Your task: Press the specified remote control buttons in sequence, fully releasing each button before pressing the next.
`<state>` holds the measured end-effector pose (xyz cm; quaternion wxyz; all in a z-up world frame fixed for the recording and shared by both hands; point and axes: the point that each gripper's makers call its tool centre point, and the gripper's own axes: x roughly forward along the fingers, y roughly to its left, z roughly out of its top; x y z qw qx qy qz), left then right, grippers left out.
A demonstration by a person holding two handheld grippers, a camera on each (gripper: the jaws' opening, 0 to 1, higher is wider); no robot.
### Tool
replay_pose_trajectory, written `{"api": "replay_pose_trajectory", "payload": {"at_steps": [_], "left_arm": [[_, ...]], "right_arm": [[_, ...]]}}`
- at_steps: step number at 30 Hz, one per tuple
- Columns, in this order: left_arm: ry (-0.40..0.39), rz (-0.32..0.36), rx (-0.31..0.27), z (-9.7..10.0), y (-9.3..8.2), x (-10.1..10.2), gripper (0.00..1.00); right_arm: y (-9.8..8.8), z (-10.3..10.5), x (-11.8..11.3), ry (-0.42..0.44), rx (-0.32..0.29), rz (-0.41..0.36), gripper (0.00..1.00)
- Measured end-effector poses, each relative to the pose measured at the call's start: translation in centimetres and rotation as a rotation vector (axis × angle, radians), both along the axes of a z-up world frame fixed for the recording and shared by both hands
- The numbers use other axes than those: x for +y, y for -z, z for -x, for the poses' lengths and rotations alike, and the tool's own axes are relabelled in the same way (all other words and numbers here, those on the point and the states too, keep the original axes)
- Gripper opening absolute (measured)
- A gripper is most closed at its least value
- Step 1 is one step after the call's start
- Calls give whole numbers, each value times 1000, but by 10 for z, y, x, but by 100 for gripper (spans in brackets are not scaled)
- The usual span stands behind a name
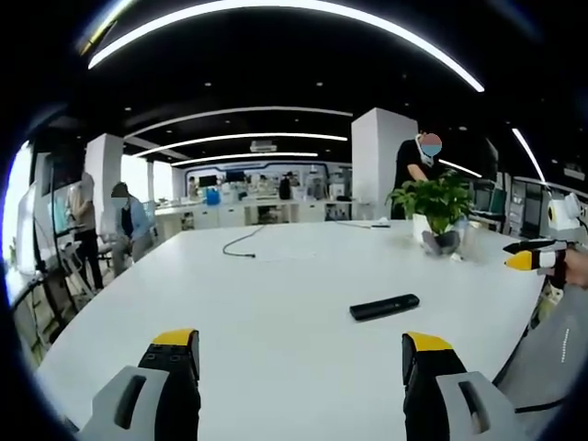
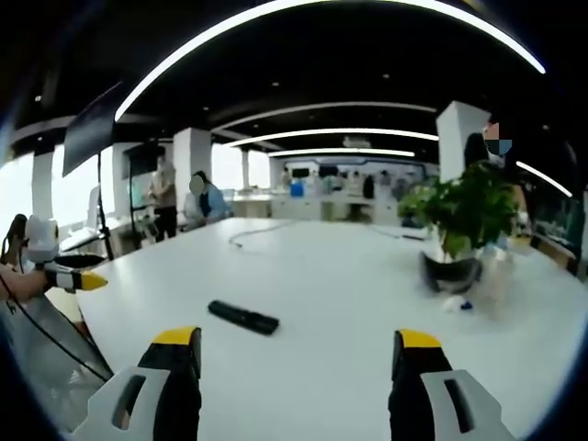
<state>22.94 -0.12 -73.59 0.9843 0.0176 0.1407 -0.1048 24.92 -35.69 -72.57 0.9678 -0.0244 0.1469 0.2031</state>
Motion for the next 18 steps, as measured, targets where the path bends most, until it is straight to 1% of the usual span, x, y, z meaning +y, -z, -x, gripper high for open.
{"api": "replay_pose_trajectory", "payload": {"at_steps": [5,8,12,18], "left_arm": [[-7,-11,10,0,3,2,95],[-9,-32,17,0,4,2,95],[-20,-52,28,0,7,3,95],[-19,-85,38,0,9,2,95]], "right_arm": [[-1,2,7,-31,-7,12,84],[-2,2,10,-54,-11,14,84],[1,5,17,-93,3,7,84],[5,8,29,-151,17,34,84]]}}
